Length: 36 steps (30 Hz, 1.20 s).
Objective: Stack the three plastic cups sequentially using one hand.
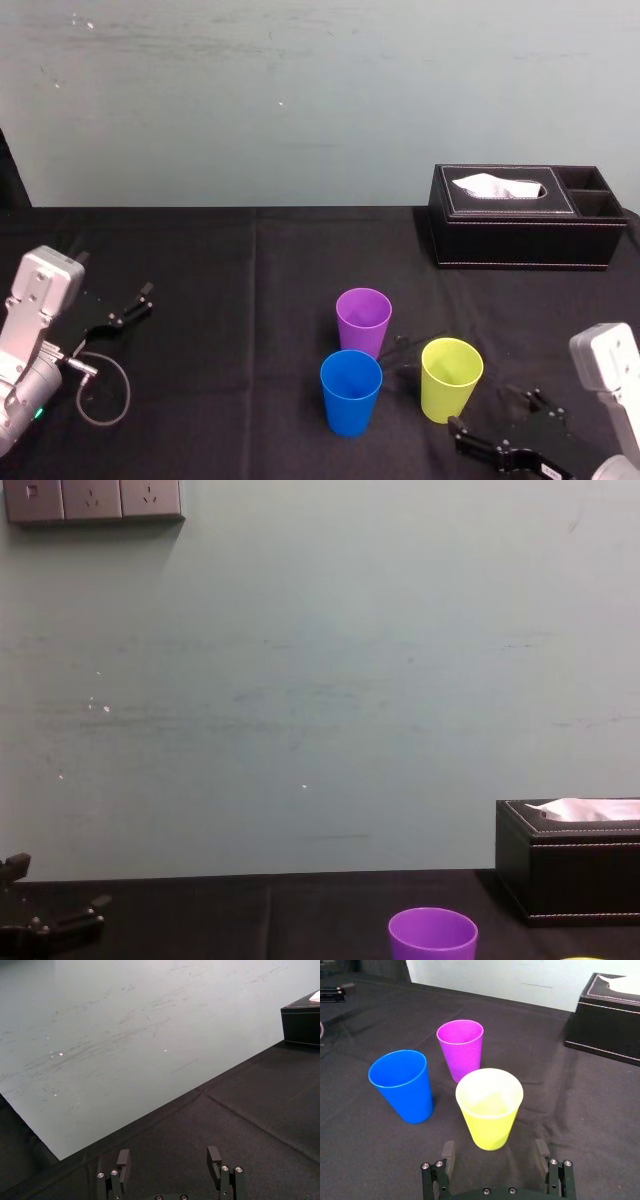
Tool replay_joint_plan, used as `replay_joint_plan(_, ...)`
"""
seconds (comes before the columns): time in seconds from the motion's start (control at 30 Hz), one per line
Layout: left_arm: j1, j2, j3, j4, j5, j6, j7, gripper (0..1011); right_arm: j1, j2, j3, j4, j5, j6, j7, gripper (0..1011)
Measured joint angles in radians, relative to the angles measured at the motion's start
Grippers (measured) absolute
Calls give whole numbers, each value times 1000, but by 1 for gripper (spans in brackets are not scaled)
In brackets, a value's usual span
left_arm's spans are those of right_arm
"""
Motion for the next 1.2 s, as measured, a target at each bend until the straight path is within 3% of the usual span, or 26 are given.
replay_joint_plan(0.5, 0, 0, 0, 0, 0, 0, 0, 1000, 80, -81, -40, 87, -74, -4, 26, 1003)
replay_joint_plan(1.2, 0, 0, 0, 0, 0, 0, 0, 1000, 123, -156, -34, 155, -138, -36, 53, 1003)
